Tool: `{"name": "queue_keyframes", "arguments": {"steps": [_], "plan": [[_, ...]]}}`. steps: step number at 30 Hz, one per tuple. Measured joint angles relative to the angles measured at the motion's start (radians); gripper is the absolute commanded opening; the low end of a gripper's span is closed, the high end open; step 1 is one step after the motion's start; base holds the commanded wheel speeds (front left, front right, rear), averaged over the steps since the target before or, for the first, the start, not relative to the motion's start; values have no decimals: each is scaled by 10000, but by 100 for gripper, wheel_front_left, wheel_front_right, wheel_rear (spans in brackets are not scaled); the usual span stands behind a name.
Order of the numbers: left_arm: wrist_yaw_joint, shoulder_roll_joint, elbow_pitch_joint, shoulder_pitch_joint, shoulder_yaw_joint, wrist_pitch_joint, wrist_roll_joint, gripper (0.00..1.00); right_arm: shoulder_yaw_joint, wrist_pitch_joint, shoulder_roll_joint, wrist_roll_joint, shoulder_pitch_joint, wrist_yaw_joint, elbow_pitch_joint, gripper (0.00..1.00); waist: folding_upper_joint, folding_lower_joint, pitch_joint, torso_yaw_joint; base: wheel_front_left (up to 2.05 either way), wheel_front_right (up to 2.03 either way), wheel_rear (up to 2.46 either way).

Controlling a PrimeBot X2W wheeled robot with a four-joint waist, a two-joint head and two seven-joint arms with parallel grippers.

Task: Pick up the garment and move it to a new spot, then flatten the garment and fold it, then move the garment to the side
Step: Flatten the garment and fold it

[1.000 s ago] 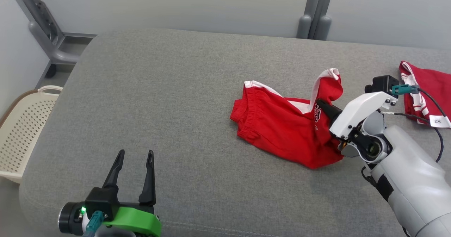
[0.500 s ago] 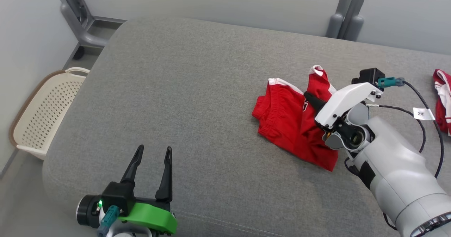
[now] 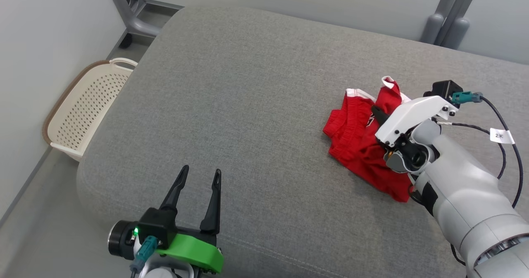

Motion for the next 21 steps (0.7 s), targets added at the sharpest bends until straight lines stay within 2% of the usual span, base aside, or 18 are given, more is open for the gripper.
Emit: {"name": "queue_keyframes", "arguments": {"steps": [6,7,8,9,15,21], "plan": [[75,0,13,-162,-209,0,-50,100,153,-232,-17,-86,-130,0,318,0,0,0,207,361,0,0,0],[100,0,15,-173,-217,0,-50,100,265,-305,-21,-219,-168,0,372,4,0,0,251,396,0,0,0],[102,0,17,-173,-215,0,-52,100,303,-326,-25,-278,-193,0,412,44,0,0,292,423,0,0,0],[117,0,25,-175,-188,0,-52,100,372,-470,-21,-313,-205,0,454,100,0,0,359,451,0,0,0],[163,0,44,-176,-17,0,-48,100,823,-713,-44,-558,-229,0,-82,100,0,0,336,186,0,0,0],[146,0,38,-154,115,0,17,100,1283,-1279,-451,-579,222,0,-1283,100,0,0,192,-160,0,0,0]]}}
